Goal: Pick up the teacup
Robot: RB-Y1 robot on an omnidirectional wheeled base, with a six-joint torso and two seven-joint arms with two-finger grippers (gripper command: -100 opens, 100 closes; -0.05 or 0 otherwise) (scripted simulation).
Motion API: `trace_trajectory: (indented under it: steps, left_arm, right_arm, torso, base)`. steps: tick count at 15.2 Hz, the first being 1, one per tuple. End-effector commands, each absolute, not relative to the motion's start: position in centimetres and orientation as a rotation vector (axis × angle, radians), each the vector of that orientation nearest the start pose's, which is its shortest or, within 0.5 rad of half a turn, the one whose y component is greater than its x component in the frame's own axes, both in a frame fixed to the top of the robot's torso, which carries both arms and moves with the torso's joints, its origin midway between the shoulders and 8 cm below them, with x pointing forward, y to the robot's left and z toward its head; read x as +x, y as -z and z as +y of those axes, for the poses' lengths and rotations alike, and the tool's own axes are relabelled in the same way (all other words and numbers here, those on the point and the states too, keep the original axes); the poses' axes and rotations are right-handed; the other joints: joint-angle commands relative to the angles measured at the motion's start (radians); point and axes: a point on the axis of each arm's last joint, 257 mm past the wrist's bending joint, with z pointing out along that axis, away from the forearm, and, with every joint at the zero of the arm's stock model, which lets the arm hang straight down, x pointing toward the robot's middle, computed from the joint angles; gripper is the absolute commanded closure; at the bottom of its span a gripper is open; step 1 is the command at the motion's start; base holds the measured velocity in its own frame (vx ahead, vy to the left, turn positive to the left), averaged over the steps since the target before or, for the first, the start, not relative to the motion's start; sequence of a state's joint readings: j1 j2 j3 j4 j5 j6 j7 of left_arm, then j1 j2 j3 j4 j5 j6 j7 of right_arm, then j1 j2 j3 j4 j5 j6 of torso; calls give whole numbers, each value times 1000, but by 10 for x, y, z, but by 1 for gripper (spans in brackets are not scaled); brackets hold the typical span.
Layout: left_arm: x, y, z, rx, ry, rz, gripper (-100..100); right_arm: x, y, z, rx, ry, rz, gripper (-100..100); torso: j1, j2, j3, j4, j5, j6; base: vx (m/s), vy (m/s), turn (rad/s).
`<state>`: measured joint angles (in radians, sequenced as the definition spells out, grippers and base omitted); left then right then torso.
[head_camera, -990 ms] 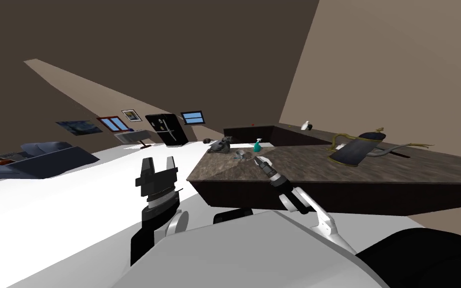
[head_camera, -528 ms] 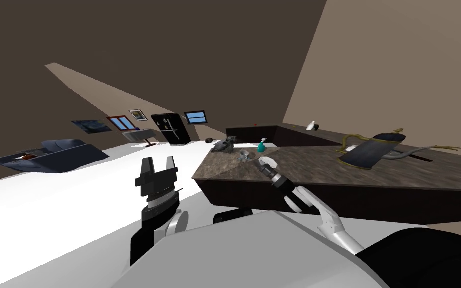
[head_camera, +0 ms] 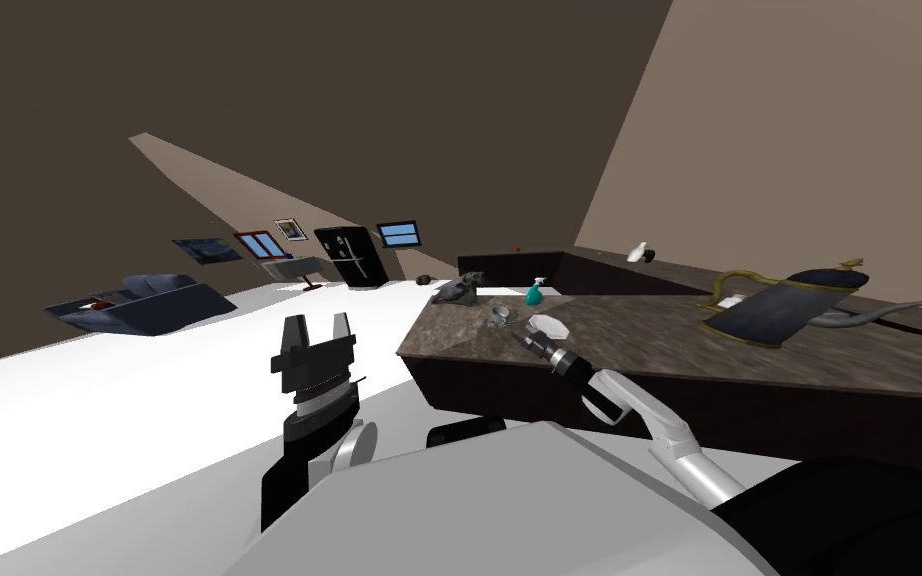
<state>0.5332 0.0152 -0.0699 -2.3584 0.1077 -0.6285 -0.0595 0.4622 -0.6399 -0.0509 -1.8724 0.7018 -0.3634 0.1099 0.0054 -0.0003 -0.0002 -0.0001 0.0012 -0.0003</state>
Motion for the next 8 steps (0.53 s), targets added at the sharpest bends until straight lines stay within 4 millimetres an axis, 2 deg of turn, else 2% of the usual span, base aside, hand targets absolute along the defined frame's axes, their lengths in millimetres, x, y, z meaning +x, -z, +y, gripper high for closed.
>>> trace_trajectory:
  steps: [1, 2, 4, 5, 6, 7, 8]
  left_arm:
    - [303, -69, 269, -568, 1405, 442, 0]
    - [303, -69, 269, -568, 1405, 442, 0]
    - [303, -69, 269, -568, 1405, 442, 0]
    - [303, -69, 269, -568, 1405, 442, 0]
    - [303, -69, 269, -568, 1405, 442, 0]
    - [303, -69, 269, -568, 1405, 442, 0]
    - [303, -69, 269, -568, 1405, 442, 0]
  right_arm:
    - [400, 223, -331, -201, -302, 1685, -100]
    - [400, 236, -349, -246, -223, 1723, -100]
    - [400, 238, -349, -270, -205, 1728, -100]
    - [400, 249, -367, -323, -120, 1763, -100]
    - [399, 250, -367, -341, -107, 1765, -100]
    - [398, 260, -387, -386, -28, 1796, -100]
    - [398, 261, -387, -406, -13, 1798, -100]
  torso:
    - [0, 0, 0, 0, 0, 0]
    - [1, 0, 0, 0, 0, 0]
    - [3, -1, -1, 0, 1, 0]
    - [1, -1, -1, 0, 0, 0]
    - [1, -1, 0, 0, 0, 0]
    - [1, 0, 0, 0, 0, 0]
    - [1, 0, 0, 0, 0, 0]
  base:
    - [9, 85, 86]
    - [21, 113, 113]
    - [31, 98, 38]
    - [12, 87, 58]
    - [7, 89, 72]
    - [20, 95, 109]
    - [32, 103, 89]
